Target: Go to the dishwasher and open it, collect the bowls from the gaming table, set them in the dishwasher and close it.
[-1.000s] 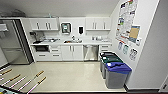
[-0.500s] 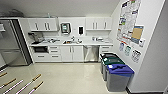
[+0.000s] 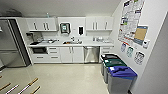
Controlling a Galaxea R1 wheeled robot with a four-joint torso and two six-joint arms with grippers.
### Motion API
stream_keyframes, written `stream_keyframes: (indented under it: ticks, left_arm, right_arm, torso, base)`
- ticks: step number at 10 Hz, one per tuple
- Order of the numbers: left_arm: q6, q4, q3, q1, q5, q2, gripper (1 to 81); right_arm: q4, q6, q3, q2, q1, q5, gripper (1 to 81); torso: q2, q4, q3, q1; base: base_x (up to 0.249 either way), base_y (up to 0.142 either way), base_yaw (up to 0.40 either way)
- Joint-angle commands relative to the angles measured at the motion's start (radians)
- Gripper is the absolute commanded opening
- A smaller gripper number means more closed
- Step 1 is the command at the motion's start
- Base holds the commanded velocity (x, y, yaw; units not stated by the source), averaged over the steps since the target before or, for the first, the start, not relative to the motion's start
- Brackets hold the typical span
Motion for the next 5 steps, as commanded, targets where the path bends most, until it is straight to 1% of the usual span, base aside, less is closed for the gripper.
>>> stream_keyframes:
  ticks: [1,5]
  left_arm:
    - [0.005,-0.008,0.019,-0.051,0.051,-0.022,81.1]
    - [0.005,-0.008,0.019,-0.051,0.041,-0.022,81.1]
  right_arm:
    - [0.007,0.001,0.017,-0.014,0.050,-0.053,81.1]
    - [0.004,0.001,0.021,-0.014,0.050,-0.054,81.1]
  torso:
    - [0.000,0.000,0.000,0.000]
    - [0.000,0.000,0.000,0.000]
  base:
    - [0.165,0.000,0.000]
    - [0.165,0.000,0.000]
